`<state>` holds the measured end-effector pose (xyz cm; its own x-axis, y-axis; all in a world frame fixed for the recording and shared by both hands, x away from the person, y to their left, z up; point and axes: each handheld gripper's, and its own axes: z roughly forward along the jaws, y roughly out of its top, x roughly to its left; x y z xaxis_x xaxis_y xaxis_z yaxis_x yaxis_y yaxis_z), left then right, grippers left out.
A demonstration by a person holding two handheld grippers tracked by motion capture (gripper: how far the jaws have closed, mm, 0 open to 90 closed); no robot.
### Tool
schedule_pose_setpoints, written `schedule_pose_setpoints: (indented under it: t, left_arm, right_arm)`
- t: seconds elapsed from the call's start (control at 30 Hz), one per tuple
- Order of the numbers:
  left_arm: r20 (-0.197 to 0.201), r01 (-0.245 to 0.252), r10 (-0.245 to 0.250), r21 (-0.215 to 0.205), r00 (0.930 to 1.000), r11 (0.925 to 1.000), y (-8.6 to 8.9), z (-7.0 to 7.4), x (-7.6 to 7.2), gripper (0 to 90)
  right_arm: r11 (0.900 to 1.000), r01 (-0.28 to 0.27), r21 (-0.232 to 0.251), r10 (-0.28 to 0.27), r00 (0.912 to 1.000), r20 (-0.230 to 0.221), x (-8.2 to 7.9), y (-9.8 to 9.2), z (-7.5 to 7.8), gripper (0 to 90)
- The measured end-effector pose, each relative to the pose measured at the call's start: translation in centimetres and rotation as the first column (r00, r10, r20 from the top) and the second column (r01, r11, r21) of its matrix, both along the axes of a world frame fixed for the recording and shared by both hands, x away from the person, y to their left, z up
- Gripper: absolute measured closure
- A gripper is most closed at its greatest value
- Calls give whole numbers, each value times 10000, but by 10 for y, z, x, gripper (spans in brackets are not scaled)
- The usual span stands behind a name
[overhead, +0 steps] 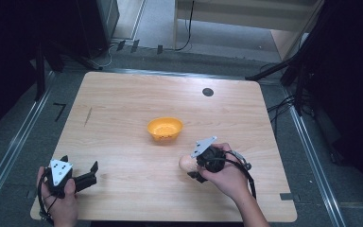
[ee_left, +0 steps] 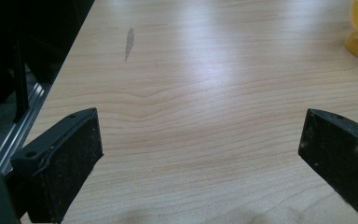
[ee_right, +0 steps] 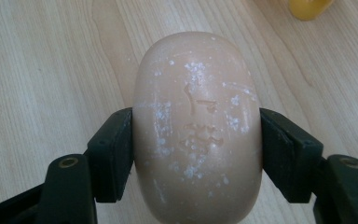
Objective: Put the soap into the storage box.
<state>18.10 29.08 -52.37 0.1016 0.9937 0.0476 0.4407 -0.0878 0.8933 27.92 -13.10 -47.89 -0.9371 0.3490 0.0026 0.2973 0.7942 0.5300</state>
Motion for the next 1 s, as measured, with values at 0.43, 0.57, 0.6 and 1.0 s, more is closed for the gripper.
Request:
schedule_pose_setpoints:
  t: [0.43, 0.57, 0.6, 1.0]
  left_arm:
    - [9, 33, -33, -14, 10000, 10000, 0, 0, 0, 0]
    - [9, 39, -39, -5, 10000, 10000, 0, 0, 0, 0]
    - [2, 31, -31, -5, 10000, 10000, 0, 0, 0, 0]
    - [-7, 21, -21, -10, 10000, 10000, 0, 0, 0, 0]
  right_arm:
    - [9999, 5, 156, -5, 10000, -5, 13, -2, 14, 336]
    - [9997, 12, 246, -12, 10000, 19, 17, -2, 18, 336]
    - [9997, -15, 249, 14, 10000, 26, 18, -2, 20, 336]
    - [9998, -140, 109, 139, 9999, 76, 29, 2, 31, 336]
